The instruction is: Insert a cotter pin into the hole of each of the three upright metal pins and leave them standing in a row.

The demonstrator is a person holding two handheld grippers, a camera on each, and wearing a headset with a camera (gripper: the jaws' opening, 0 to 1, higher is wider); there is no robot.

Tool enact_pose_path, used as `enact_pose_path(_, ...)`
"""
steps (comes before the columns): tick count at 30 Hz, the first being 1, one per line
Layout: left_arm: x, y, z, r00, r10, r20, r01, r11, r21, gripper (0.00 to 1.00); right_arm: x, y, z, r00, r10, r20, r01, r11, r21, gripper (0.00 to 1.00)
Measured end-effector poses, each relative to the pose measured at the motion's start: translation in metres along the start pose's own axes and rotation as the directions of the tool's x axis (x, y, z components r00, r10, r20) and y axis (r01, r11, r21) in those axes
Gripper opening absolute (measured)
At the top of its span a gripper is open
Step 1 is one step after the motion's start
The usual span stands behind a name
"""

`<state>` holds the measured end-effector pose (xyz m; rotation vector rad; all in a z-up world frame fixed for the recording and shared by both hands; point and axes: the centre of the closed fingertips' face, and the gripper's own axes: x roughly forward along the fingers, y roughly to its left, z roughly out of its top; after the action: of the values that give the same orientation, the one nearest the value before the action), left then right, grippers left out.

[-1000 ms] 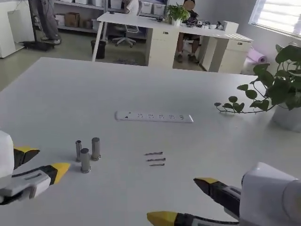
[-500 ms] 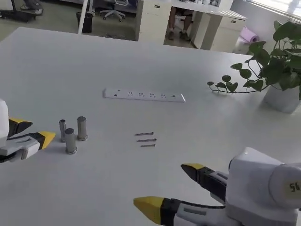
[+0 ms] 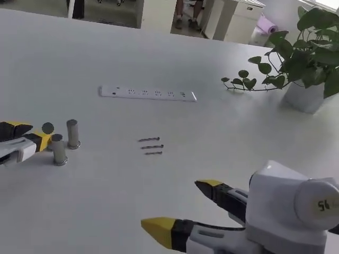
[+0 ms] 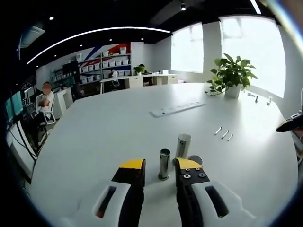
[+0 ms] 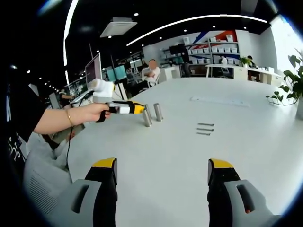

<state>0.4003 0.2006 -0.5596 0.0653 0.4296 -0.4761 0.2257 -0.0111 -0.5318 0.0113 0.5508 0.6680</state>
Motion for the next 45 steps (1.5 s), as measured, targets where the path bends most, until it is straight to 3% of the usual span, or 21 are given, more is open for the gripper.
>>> enact_pose_path(7, 0.008, -0.001, -0.003, 0.9986, -0.052, -0.004, 0.052, 0.999, 0.008, 0.14, -0.001, -0.005, -0.002, 0.9998, -0.022, -0.005, 0.022, 1.000, 0.010, 0.75)
enact_pose_path(10, 0.010, -0.003, -0.005, 0.9970, -0.078, -0.002, 0.078, 0.997, -0.019, 0.10, -0.001, -0.006, -0.004, 0.9996, -0.025, -0.011, 0.025, 1.000, 0.014, 0.75)
enact_pose_path(15, 0.011, -0.003, -0.005, 0.9968, -0.079, -0.005, 0.079, 0.996, 0.036, 0.08, 0.000, -0.004, -0.009, 0.9990, -0.030, -0.032, 0.031, 1.000, 0.003, 0.73)
enact_pose_path(23, 0.012, -0.002, -0.004, 0.9956, -0.093, -0.010, 0.094, 0.995, 0.037, 0.07, 0.000, -0.004, -0.006, 0.9991, -0.034, -0.027, 0.034, 0.999, 0.008, 0.72)
enact_pose_path(26, 0.011, -0.002, -0.004, 0.9955, -0.093, -0.014, 0.094, 0.995, 0.038, 0.07, 0.000, -0.002, -0.004, 0.9996, -0.014, -0.024, 0.015, 0.999, 0.043, 0.72)
enact_pose_path(35, -0.002, -0.001, -0.009, 0.9966, -0.063, -0.053, 0.067, 0.995, 0.069, 0.07, -0.004, 0.003, 0.000, 0.9998, -0.003, -0.019, 0.004, 0.999, 0.045, 0.71)
enact_pose_path(38, -0.009, -0.002, -0.007, 0.9974, -0.061, -0.039, 0.063, 0.996, 0.058, 0.07, -0.006, 0.007, 0.004, 0.9999, 0.002, -0.011, -0.002, 0.999, 0.036, 0.71)
enact_pose_path(45, -0.026, -0.009, -0.011, 0.9972, -0.057, -0.048, 0.061, 0.996, 0.070, 0.07, -0.009, 0.010, 0.008, 1.0000, 0.007, 0.002, -0.007, 0.999, 0.043, 0.70)
